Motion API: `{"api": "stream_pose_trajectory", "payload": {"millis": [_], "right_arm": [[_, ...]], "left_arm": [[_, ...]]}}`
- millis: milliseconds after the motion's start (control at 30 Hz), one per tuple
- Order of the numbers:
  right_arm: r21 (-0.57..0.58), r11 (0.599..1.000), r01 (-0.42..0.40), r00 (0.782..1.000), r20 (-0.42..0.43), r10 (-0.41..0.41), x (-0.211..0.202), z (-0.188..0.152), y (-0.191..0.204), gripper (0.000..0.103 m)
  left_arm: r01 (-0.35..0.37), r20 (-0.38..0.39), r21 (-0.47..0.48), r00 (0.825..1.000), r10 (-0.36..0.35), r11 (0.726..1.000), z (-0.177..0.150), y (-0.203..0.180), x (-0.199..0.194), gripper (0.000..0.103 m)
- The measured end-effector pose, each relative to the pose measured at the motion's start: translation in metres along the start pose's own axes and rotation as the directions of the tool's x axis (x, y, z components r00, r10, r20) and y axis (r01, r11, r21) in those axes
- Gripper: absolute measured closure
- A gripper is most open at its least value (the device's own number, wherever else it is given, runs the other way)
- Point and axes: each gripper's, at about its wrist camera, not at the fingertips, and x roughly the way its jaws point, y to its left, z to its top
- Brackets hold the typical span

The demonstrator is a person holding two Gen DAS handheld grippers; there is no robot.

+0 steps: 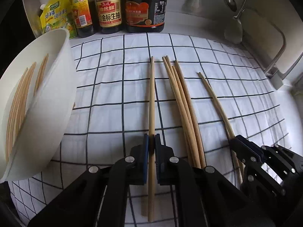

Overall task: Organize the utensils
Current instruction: 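Grasp another chopstick with the left tool while the right tool holds its own, then carry both chopsticks into the white bowl and open both tools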

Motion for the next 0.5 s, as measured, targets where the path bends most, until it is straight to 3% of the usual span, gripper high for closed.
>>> {"api": "stream_pose_trajectory", "payload": {"millis": [300,500], "right_arm": [[0.058,0.997,-0.05,0.997,0.068,0.046,-0.049,0.019,0.009,0.097],[-0.018,0.993,-0.119,0.981,0.151,0.12,-0.085,0.059,0.057,0.097]], "left_arm": [[0.072,0.087,-0.01,0.994,-0.071,0.997,-0.003,0.021,-0.066,0.096],[0.03,0.18,-0.083,0.983,-0.015,0.996,0.002,0.074,-0.12,0.096]]}}
